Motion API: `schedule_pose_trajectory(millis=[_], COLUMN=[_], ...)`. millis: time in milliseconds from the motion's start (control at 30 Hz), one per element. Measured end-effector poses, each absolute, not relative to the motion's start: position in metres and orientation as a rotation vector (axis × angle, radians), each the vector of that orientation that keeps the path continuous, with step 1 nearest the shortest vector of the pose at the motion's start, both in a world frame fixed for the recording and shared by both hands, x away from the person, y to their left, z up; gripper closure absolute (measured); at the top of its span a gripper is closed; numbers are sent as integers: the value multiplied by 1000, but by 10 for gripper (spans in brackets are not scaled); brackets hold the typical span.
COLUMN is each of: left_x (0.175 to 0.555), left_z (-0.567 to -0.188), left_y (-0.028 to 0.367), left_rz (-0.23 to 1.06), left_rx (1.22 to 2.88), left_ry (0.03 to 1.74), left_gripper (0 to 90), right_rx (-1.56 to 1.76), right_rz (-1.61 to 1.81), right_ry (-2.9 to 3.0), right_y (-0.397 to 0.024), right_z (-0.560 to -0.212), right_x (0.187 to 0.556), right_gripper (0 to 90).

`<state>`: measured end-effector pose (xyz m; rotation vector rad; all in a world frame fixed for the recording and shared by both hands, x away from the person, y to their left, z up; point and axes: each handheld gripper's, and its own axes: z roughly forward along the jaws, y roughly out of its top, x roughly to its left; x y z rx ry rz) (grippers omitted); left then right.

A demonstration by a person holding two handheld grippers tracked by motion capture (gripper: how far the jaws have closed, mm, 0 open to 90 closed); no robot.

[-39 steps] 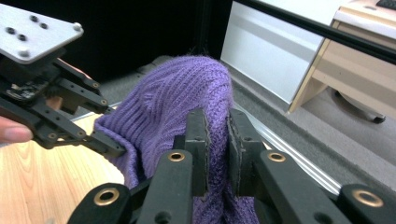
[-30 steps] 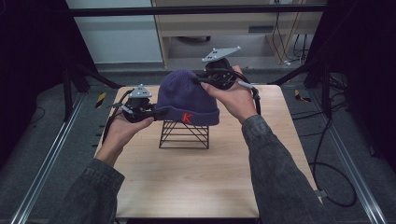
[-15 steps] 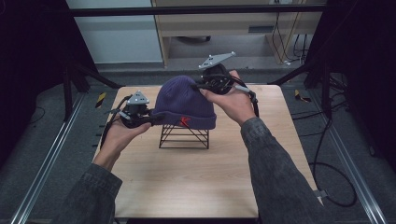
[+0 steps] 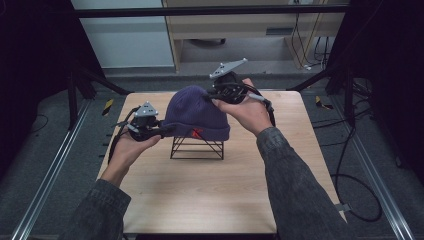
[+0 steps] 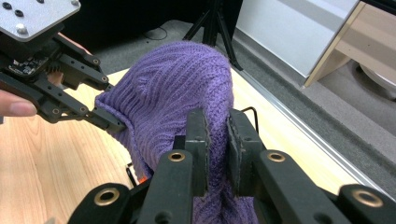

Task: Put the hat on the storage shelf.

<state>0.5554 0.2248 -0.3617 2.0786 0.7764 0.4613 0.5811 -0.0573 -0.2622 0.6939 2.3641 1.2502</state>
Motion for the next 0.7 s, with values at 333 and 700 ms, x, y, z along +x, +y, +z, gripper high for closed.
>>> schedule_pose_trajectory(millis=[333, 700], left_x=[555, 552], left_z=[-366, -376], left_y=[226, 227], left_rz=[455, 456], left_rx=[2078, 2078], left_ry=[790, 808], left_gripper=[660, 660], right_rx=[710, 695], right_rz=[1304, 1242], right_ry=[2377, 2386], right_y=[-56, -52], right_z=[-264, -272], right_x=[580, 575], right_gripper=[805, 806])
